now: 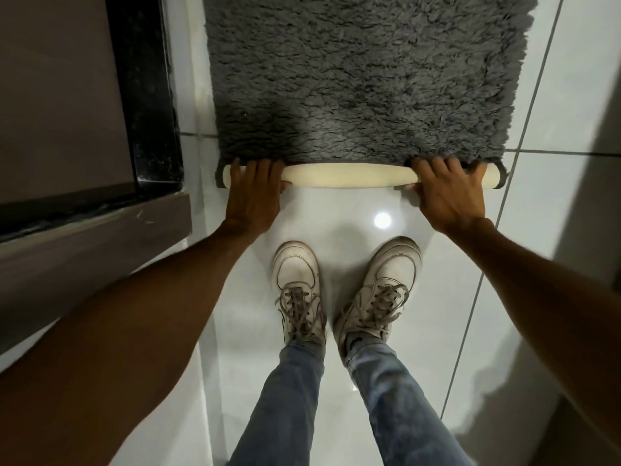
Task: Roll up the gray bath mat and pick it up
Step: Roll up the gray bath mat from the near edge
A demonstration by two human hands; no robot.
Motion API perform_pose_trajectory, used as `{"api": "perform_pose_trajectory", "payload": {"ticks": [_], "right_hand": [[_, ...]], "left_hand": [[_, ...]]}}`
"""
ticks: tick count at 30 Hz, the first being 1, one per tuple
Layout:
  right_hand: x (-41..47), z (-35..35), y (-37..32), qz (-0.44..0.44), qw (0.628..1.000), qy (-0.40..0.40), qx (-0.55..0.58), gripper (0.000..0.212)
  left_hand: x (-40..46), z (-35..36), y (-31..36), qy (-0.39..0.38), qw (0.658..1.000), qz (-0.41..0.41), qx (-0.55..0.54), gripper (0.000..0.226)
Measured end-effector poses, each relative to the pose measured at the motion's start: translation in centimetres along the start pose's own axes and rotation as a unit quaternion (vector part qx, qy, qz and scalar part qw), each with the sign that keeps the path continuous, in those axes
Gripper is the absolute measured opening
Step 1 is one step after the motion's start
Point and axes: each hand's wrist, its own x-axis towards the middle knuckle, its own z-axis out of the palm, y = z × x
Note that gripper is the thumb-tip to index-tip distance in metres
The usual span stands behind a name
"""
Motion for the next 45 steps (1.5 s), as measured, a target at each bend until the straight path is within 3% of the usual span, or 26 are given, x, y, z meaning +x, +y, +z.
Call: {"api": "perform_pose_trajectory", "payload": {"ticks": [4,7,9,11,13,16,19,22,25,27,31,35,40,45], "right_hand": [[1.8,-0.8,2.0,-0.041,0.997,-0.054,0.045,0.044],[3.3,-1.9,2.9,-0.061,0.993,-0.054,0.088,0.042],[4.2,-2.5,3.1,-0.053,0.992,-0.053,0.098,0.042],[5.2,-2.7,3.4,-0.043,0.991,-0.071,0.109,0.039],[5.8,-2.7,3.7,-0.037,0.990,-0.075,0.109,0.037],[5.8,-2.6,2.8,0.006,0.999,-0.010,0.049,0.045],[4.2,-2.1,-0.7,0.052,0.989,0.110,0.086,0.054],[3.0,-0.8,-4.0,-0.023,0.992,0.088,0.087,0.061],[5.1,-0.6,-4.4,-0.003,0.994,0.080,0.077,0.062],[7.2,-1.3,-4.1,0.005,0.994,0.085,0.073,0.063],[9.3,-2.6,-3.0,-0.037,0.994,0.088,0.048,0.069],[10.6,-3.5,-2.3,-0.056,0.997,0.046,0.017,0.079],[10.6,-5.7,-2.8,-0.035,0.998,0.042,0.037,0.060],[5.4,-3.9,-3.6,-0.050,0.997,-0.035,0.055,0.064]], "left_hand": [[1.8,-0.9,-1.1,0.022,0.999,0.045,-0.008,0.032],[2.6,-1.0,0.6,0.095,0.994,-0.019,-0.050,0.037],[2.4,-0.9,3.7,0.129,0.988,-0.016,-0.085,0.046],[2.1,-0.5,6.8,0.116,0.990,0.031,-0.078,0.050],[2.1,0.3,8.9,0.094,0.994,0.022,-0.056,0.056],[4.4,0.6,9.6,0.102,0.993,-0.027,-0.044,0.058],[8.1,-0.3,8.7,0.082,0.995,-0.044,-0.025,0.060],[9.7,-1.1,8.2,0.097,0.993,-0.058,-0.042,0.058],[8.8,-1.3,9.0,0.143,0.987,-0.035,-0.061,0.058],[8.0,-1.0,9.7,0.129,0.990,0.001,-0.053,0.061],[10.3,-1.6,9.7,0.110,0.992,-0.007,-0.060,0.057],[12.1,-2.8,9.0,0.094,0.995,0.008,-0.039,0.055],[11.6,-4.7,9.2,0.084,0.995,-0.001,-0.052,0.049],[6.4,-4.0,10.3,0.021,0.997,0.013,-0.067,0.049]]}}
